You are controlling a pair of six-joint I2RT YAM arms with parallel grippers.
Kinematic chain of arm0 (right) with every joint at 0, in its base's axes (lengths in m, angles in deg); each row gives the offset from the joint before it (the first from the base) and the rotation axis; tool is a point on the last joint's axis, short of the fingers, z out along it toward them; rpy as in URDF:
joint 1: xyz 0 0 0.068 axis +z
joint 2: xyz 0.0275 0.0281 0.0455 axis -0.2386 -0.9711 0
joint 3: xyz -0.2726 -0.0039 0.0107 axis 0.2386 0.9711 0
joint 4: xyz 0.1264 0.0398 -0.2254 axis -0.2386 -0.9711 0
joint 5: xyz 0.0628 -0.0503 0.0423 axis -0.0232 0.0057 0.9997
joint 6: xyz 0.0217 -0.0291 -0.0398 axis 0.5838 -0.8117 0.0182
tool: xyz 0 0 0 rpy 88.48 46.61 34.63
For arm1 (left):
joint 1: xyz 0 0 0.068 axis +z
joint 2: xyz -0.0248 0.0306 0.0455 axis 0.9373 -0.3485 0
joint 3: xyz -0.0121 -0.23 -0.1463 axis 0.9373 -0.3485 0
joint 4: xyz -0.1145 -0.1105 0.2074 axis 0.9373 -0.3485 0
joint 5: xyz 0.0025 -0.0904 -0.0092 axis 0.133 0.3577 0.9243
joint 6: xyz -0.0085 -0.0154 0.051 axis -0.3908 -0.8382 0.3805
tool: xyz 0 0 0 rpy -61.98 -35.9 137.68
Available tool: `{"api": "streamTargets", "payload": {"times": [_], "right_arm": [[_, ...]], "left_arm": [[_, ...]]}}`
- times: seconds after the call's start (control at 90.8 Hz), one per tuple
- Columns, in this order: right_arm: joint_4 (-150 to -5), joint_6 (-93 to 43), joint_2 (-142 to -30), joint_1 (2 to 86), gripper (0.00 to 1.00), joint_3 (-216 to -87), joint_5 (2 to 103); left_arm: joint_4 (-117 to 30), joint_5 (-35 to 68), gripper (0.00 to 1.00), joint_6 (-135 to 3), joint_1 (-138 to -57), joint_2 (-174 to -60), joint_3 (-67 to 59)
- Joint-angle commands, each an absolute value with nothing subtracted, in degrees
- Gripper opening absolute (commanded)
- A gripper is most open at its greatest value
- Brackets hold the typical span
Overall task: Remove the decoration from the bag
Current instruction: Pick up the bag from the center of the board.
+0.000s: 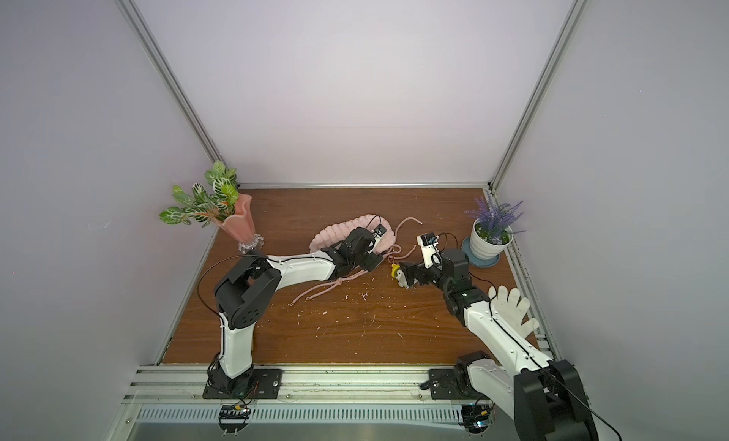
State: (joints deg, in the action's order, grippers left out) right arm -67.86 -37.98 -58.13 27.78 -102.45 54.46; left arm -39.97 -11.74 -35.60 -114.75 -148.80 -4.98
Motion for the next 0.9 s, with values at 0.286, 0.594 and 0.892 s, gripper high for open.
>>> {"api": "streamTargets", "payload": {"times": [0.286, 0.594, 0.892], "right_arm": [[-67.5, -37.5, -59.2, 28.0, 1.00, -103.6, 54.8], [-67.7, -38.3, -60.2, 28.0, 1.00, -103.8, 54.2], [-66.6, -38.7, -62.0, 28.0, 1.00, -104.2, 54.7]], "left_arm": [[-43.9, -12.4, 0.86, -30.2, -116.3, -154.3, -1.0], [-46.4, -12.5, 0.59, -30.8, -116.4, -156.8, 0.8], [-50.6, -11.9, 0.10, -31.3, -115.4, -154.9, 3.3]]}}
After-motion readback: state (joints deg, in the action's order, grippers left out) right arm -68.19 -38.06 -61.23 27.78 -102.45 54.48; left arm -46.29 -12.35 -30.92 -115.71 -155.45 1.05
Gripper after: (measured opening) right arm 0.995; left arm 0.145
